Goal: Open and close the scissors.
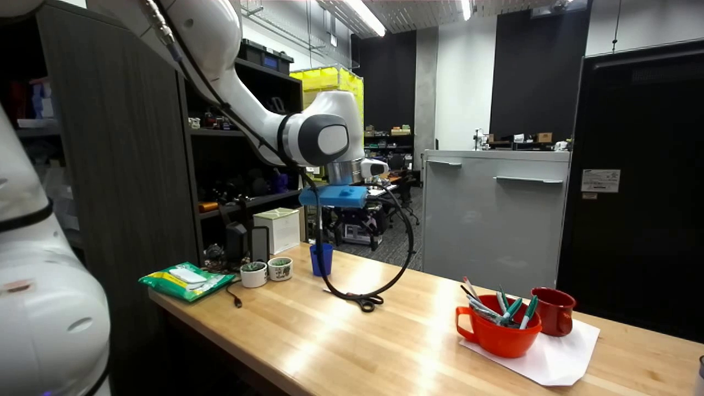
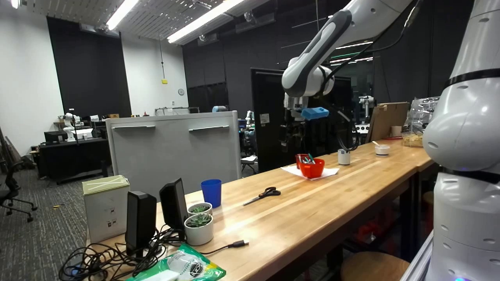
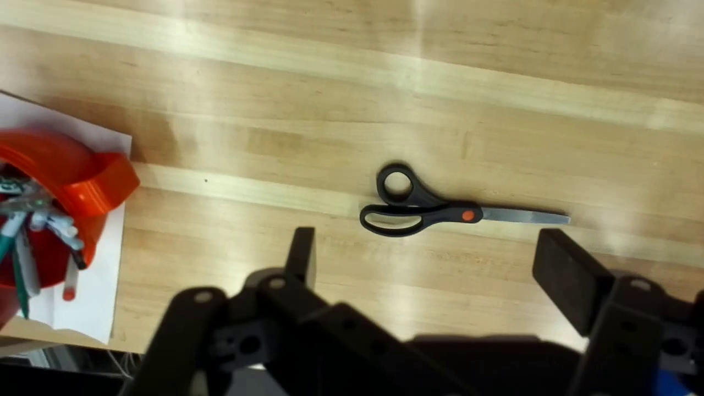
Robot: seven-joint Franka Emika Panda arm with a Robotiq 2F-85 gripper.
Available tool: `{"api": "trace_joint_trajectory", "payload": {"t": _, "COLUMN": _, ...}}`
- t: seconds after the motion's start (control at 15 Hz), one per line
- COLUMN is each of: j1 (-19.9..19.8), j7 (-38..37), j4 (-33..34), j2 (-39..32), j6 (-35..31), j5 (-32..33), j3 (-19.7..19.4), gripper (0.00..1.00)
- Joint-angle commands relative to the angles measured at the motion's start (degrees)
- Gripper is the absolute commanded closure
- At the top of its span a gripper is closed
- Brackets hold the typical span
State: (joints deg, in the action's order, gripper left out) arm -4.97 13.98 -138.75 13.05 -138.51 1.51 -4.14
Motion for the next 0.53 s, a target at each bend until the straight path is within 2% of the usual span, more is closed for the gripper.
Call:
{"api": "trace_joint_trajectory", "payload": {"t": 0.0, "j1": -0.7, "j7": -6.6, "j4": -5.1, "j2": 4.5, "j6": -2.2, "j5": 1.3, "j3": -0.2, "gripper": 0.0}}
{"api": "trace_joint_trajectory", "payload": {"t": 0.33, "j1": -0.3, "j7": -9.9, "j4": -7.8, "j2": 6.5, "j6": -4.3, "j5": 0.0, "j3": -0.2, "gripper": 0.0}}
{"api": "trace_joint_trajectory", "payload": {"t": 0.4, "j1": -0.3, "j7": -8.6, "j4": -5.3, "j2": 3.6, "j6": -3.0, "j5": 0.3, "j3": -0.6, "gripper": 0.0}}
{"api": "trace_joint_trajectory", "payload": {"t": 0.47, "j1": -0.3, "j7": -8.7, "j4": -5.5, "j2": 3.7, "j6": -3.1, "j5": 0.3, "j3": -0.6, "gripper": 0.0}}
